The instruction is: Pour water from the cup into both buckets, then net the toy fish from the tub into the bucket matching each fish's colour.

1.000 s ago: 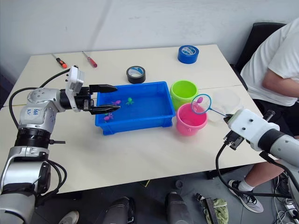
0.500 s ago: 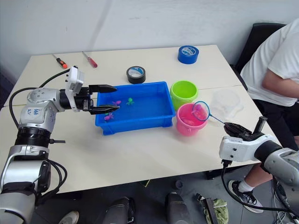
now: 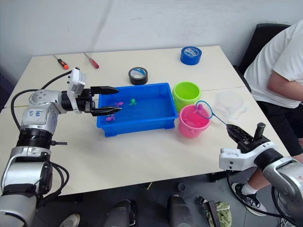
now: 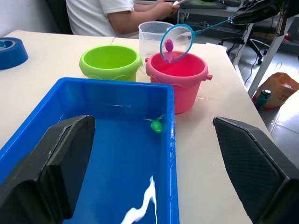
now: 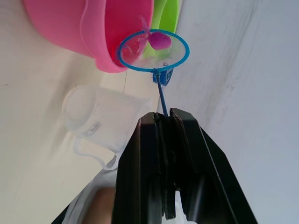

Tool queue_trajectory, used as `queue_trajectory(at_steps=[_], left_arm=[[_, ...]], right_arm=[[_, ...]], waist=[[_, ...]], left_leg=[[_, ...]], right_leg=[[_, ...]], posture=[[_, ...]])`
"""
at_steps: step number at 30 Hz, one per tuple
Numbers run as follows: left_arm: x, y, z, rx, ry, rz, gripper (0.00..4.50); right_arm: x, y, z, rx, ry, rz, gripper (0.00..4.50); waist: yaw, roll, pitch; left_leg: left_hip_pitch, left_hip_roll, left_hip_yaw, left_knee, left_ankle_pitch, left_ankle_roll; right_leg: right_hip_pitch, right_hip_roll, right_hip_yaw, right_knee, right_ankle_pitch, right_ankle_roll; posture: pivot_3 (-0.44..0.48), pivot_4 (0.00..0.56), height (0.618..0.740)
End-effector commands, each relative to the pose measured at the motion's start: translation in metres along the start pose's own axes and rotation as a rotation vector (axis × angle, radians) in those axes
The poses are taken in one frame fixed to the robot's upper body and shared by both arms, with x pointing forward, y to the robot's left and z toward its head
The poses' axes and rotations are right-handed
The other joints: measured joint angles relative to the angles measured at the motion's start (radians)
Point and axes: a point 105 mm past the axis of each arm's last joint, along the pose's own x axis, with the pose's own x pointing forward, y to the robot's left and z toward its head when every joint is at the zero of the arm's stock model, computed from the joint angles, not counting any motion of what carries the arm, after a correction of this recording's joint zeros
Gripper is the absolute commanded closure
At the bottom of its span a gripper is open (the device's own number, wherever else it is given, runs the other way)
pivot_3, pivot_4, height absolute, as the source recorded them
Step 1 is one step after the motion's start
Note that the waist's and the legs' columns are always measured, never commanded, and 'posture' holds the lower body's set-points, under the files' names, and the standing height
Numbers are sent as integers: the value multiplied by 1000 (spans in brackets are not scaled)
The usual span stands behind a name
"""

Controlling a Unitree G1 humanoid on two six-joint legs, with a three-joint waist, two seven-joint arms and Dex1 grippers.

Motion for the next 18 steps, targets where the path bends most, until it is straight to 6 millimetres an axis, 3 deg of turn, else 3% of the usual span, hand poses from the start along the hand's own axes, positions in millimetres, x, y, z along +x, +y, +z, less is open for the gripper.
queue_trajectory(at_steps=[1, 10, 13, 18], left_arm=[[1, -1, 14, 46, -28, -22, 83], [-2, -4, 15, 48, -24, -38, 83], [-6, -3, 14, 51, -15, -23, 83], [-38, 14, 11, 33, -8, 156, 83]], right_arm=[[-3, -15, 3, -67, 14, -79, 4500], [-1, -21, 6, -34, 14, -136, 4500], [4, -40, 11, 46, -33, -214, 4500], [38, -78, 16, 389, -136, -240, 4500]], waist=[[-1, 0, 0], [0, 0, 0], [-2, 0, 0], [-23, 0, 0]], left_leg=[[0, 0, 0, 0, 0, 0], [0, 0, 0, 0, 0, 0], [0, 0, 0, 1, 0, 0], [2, 0, 0, 1, 1, 0]], right_leg=[[0, 0, 0, 0, 0, 0], [0, 0, 0, 1, 0, 0], [0, 0, 0, 1, 0, 0], [1, 1, 1, 5, 0, 0]], posture=[[0, 150, 731], [0, 150, 731], [0, 150, 731], [0, 150, 731]])
